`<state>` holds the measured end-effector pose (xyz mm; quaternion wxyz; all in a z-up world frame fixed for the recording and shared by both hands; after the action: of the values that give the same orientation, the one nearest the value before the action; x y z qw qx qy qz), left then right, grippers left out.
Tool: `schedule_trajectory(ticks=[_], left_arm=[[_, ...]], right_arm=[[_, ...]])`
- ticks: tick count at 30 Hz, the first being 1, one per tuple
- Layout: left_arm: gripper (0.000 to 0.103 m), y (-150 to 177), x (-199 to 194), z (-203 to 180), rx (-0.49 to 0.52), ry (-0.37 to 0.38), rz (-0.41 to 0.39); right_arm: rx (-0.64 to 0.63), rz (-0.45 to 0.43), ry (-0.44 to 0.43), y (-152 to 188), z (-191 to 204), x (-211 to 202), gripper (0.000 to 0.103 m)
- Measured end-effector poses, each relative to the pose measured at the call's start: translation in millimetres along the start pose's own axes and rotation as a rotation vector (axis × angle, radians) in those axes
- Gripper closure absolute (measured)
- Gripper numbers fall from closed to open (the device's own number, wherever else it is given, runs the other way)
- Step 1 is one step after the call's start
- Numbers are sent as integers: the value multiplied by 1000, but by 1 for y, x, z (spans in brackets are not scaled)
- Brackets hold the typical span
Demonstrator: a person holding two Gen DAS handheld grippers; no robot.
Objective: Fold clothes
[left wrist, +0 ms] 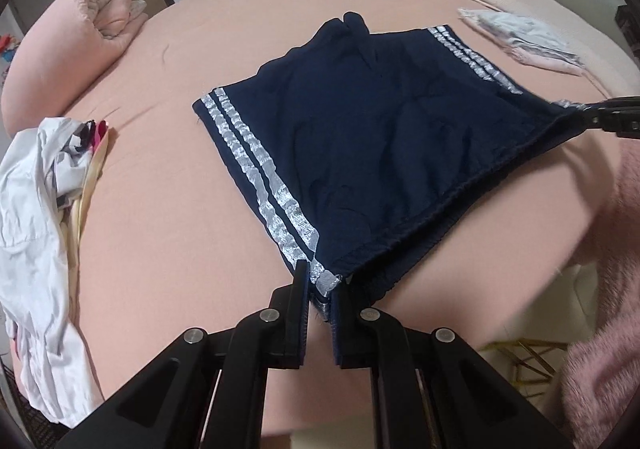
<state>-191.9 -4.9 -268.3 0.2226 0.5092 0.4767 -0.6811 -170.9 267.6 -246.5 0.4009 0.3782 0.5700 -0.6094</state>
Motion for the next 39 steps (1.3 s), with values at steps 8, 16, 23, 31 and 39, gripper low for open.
schedule_trajectory(ticks=[8, 16, 23, 31, 39], left_arm=[[93, 4, 34, 5, 60, 70, 116], [48, -15, 19, 37, 18, 146, 63], [48, -29, -26, 60, -41, 143, -125], [48, -26, 28, 51, -74, 178, 34], [96, -18, 39, 37, -132, 263, 99]], right_arm=[[-103, 204, 14, 30, -2, 25, 70], [-164, 91, -45, 6, 0, -12, 40], [-138, -56, -123, -15, -11, -56, 40], [-141, 142, -70, -8, -9, 21, 40], [-117, 186, -3, 5, -33, 36, 40]])
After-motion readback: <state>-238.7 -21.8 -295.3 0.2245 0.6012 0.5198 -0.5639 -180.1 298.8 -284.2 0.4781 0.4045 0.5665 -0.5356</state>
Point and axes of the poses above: each gripper's, at about its wrist camera, not at the fingertips, and x roughly the way its jaws point, z to its left, y to its underside, the point moved 10 cm from there along x, roughly the way its jaws point, and after that the axes turned 6 degrees about y, right-handed, at the moved point
